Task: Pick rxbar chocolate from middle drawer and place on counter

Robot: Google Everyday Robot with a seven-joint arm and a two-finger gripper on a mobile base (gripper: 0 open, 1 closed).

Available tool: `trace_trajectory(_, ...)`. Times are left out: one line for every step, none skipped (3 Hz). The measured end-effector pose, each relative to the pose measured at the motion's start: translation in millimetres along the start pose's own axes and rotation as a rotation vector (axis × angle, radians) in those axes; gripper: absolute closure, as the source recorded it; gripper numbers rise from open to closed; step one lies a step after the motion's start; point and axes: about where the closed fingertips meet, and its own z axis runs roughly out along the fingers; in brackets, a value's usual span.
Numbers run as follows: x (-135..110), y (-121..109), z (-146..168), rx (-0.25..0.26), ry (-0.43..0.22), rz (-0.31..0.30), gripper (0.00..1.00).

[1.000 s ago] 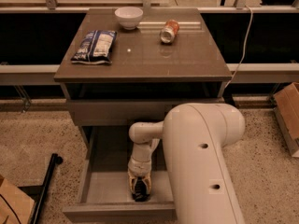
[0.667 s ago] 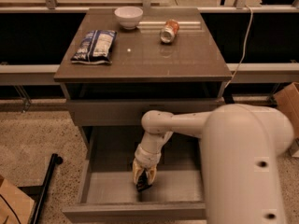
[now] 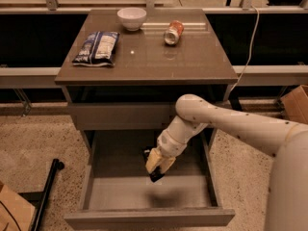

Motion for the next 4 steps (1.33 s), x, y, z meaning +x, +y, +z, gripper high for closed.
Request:
trace_trajectory(9,13,-72,-0.052,-0.113,-0.157,1.0)
trace_trajectory(12,20,-129,-0.059,-0.208,-0.245,1.0)
trace_trajectory(14,42,-213,0.055,-0.346,-0.337,1.0)
trace_trajectory(7,68,-293,0.18,-0.473,-0.379,1.0)
